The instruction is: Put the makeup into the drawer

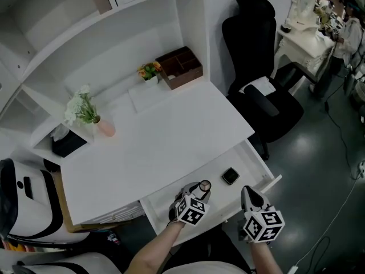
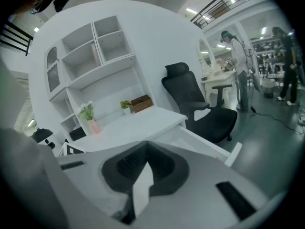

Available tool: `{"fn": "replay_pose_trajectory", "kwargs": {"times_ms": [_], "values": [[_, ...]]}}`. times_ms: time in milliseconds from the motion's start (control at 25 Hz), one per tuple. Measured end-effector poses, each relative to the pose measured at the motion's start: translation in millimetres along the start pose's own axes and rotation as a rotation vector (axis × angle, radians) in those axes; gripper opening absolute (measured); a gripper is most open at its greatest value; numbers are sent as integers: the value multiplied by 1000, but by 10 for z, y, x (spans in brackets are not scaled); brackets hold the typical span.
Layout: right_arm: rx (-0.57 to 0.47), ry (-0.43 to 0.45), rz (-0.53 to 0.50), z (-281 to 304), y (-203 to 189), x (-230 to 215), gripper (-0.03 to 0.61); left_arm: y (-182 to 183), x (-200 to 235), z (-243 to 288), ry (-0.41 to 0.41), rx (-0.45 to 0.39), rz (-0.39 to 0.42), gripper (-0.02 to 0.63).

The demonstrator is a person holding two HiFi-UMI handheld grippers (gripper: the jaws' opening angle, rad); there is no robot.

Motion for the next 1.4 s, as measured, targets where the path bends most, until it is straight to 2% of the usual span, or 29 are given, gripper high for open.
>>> {"fn": "replay_pose_trajectory", "kwargs": {"times_ms": [720,1120,1280,1400], "values": [[17,-58,31,-196,-177,-117,2,-361,-9,468,-19,165,11,204],[32,-49,31,-150,-174,-113,2,-423,-17,511,-26,188,24,207],[37,-34,21,-92,-154,-86,2,-426,-5,533,-27,189,4,210],[39,-23,13,-62,-140,-66,2,-466,7,541,-35,203,-45,226]]}}
Point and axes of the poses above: the fingertips, and each gripper's own axes: z forward along the fingers, x to its left, y out of its top, the point moved 7 cm from there along -z, backward along the fingers, and after that the axes turned 3 degrees about -z, right-handed, at the moved point
